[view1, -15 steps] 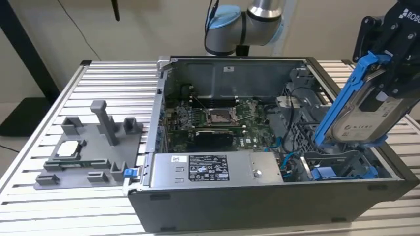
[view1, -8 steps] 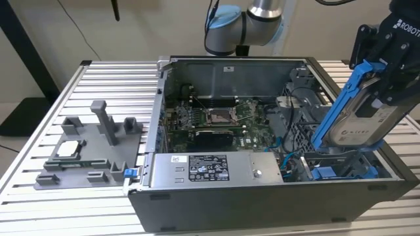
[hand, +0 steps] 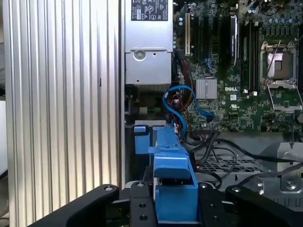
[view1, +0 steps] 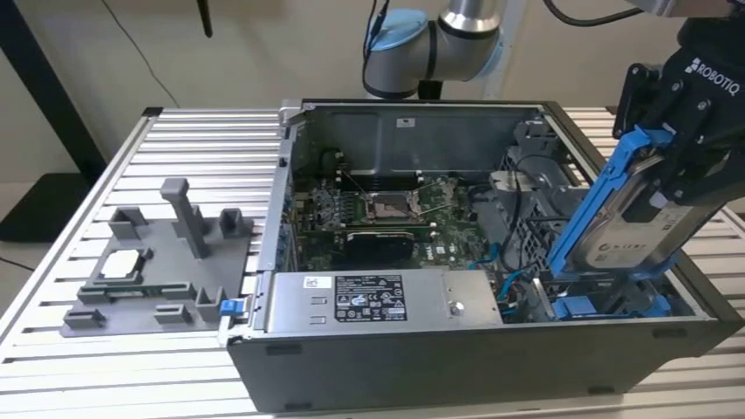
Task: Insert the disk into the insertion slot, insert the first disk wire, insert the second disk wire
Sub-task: 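Insert the disk into the insertion slot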
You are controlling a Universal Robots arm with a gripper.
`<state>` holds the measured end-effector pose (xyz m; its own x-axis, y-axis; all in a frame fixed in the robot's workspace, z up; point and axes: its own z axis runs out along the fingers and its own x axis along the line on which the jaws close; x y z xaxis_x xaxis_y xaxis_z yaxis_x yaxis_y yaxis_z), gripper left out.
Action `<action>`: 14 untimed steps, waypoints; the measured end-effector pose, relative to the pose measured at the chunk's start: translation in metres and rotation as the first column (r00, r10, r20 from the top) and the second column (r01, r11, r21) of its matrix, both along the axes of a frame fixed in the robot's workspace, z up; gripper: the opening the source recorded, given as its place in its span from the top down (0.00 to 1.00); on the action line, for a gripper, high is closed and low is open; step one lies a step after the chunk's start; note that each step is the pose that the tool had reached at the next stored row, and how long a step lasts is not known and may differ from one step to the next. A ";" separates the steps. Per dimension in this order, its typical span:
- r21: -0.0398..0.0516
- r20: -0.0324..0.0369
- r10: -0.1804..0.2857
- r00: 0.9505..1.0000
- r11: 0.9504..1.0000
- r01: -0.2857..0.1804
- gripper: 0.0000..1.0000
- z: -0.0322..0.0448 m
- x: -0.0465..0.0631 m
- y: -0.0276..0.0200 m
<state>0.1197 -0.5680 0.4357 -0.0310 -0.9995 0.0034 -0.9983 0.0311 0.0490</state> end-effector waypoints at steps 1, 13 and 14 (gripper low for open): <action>0.000 0.000 0.000 1.000 1.000 0.000 1.00 -0.0018 0.000 -0.0001; 0.000 0.000 0.000 1.000 1.000 0.000 1.00 -0.0238 0.001 -0.0004; 0.000 0.000 0.000 1.000 1.000 0.000 1.00 -0.0253 0.002 -0.0004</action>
<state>0.1216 -0.5684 0.4104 -0.0310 -0.9995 0.0033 -0.9983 0.0311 0.0490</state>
